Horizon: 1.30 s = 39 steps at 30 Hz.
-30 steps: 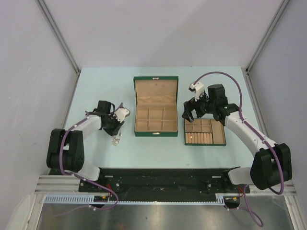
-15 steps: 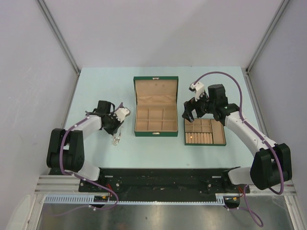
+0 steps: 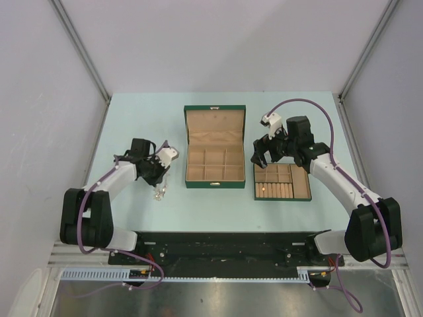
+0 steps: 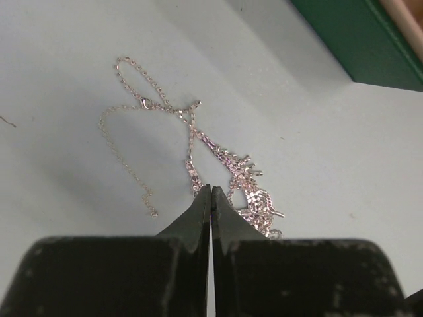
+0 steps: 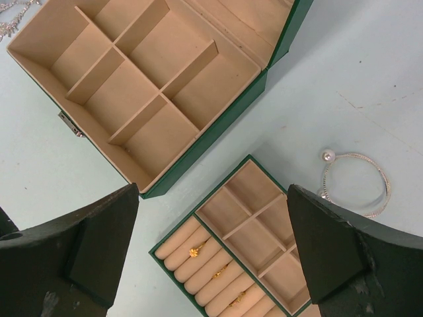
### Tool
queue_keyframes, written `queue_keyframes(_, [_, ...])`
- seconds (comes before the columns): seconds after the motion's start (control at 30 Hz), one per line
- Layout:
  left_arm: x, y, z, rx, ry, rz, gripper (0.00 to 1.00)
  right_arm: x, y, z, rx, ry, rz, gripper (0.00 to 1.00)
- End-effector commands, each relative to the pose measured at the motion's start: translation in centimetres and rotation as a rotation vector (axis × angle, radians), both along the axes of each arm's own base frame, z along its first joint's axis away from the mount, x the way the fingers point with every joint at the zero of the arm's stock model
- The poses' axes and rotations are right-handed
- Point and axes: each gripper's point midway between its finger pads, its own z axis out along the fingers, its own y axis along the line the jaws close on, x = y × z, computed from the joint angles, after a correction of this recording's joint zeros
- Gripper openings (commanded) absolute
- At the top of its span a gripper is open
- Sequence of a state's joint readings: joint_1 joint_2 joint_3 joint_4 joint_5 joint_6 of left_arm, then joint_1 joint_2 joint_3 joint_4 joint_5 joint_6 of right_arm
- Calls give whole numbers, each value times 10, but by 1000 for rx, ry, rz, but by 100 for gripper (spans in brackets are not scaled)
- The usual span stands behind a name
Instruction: Organize the mixed jewelry
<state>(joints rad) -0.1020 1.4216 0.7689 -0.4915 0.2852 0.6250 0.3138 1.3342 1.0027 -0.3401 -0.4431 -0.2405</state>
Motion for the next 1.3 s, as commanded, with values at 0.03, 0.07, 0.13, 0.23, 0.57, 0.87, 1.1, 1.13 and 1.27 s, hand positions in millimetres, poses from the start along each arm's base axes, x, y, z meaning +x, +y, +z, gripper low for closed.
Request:
queue_keyframes(0.03, [5,-8,24,-50,-51,-11,0,7,4,18,20,-44,14,100])
queue_keyframes(0.07, [5,-7,23,-44,-52,-8,0,6,5,18,21,-45,16,100])
queue_keyframes(0.13, [5,-4,18,-31,-43,-5,0,7,5,18,21,-43,15,100])
queue_keyframes(0.23, [8,3,7,10,-37,13,13,6,4,19,21,-45,14,100])
queue_keyframes(0.57, [13,13,-5,55,-29,41,37,5,4,19,21,-43,15,100])
queue_keyframes(0.87, [4,17,-23,68,20,36,37,6,3,19,22,-42,14,100])
queue_keyframes(1.1, [-7,15,-36,60,78,19,28,6,2,20,23,-44,12,100])
queue_keyframes(1.13, [-9,14,-37,56,91,16,25,6,2,19,22,-43,11,100])
queue_keyframes(1.27, [-16,14,-41,57,116,6,19,7,2,19,22,-44,11,100])
